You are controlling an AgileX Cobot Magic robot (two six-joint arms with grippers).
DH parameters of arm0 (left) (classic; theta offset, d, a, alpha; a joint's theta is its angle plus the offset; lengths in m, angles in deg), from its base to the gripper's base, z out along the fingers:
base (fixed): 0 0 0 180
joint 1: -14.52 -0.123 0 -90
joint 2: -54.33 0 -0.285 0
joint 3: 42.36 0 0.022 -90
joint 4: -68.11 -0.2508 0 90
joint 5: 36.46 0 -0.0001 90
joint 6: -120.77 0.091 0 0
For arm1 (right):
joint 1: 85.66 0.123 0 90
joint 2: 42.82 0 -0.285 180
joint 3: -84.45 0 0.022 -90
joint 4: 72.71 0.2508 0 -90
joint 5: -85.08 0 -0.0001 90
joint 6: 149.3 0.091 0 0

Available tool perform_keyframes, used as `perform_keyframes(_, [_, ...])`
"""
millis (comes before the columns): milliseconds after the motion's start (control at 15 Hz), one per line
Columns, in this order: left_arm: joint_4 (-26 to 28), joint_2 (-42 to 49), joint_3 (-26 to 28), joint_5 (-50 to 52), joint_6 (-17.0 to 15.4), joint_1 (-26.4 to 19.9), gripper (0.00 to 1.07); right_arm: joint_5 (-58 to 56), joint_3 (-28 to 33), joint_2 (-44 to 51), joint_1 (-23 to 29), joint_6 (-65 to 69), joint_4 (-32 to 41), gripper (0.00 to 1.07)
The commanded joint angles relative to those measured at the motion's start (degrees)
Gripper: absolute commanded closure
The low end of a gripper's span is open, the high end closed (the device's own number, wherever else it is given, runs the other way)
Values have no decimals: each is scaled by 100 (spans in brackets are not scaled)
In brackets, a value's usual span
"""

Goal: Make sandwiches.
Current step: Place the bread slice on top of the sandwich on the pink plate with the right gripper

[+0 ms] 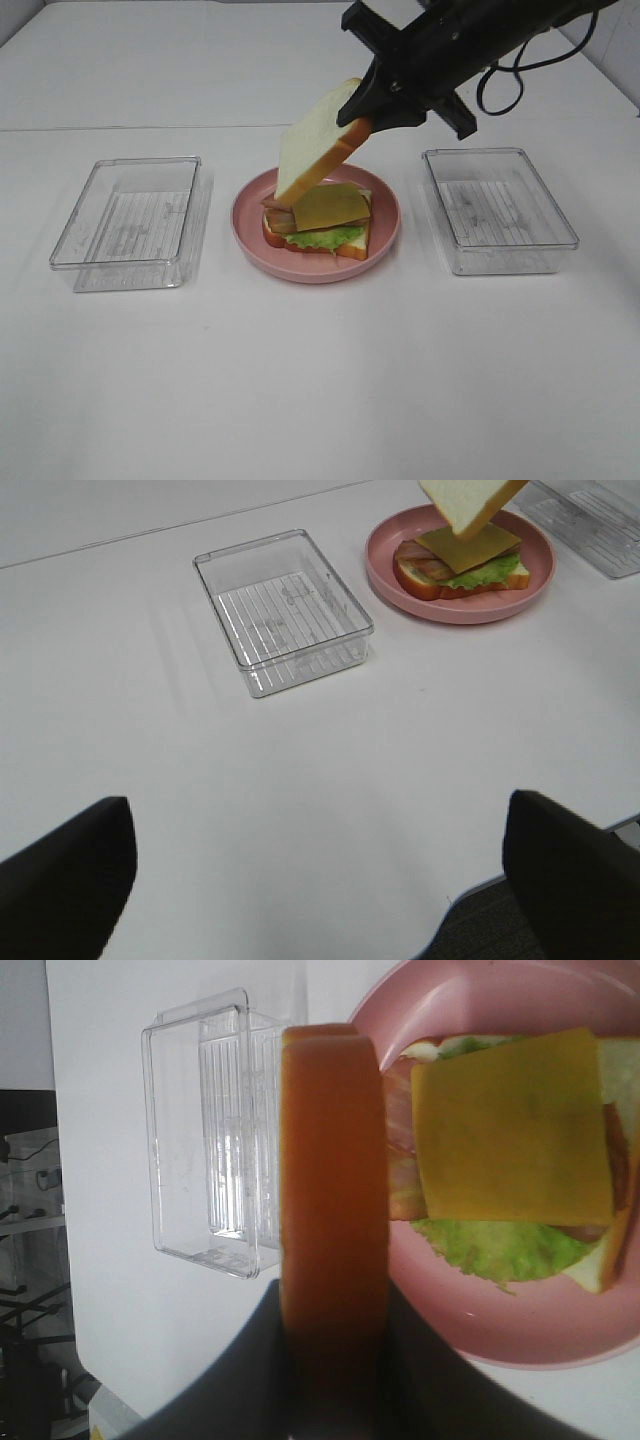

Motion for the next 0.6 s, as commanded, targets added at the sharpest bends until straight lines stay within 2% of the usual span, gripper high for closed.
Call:
perform_keyframes(67, [46,120,-11,63,-11,-11,13,160,57,-372,115,-195,539,107])
perform_keyframes(400, [46,120,-11,63,-11,-11,13,493,57,-968,103,-189,1049,107])
perform_keyframes(600, [46,120,-11,63,-11,-11,13,653,57,-1066,103,-143,854,107])
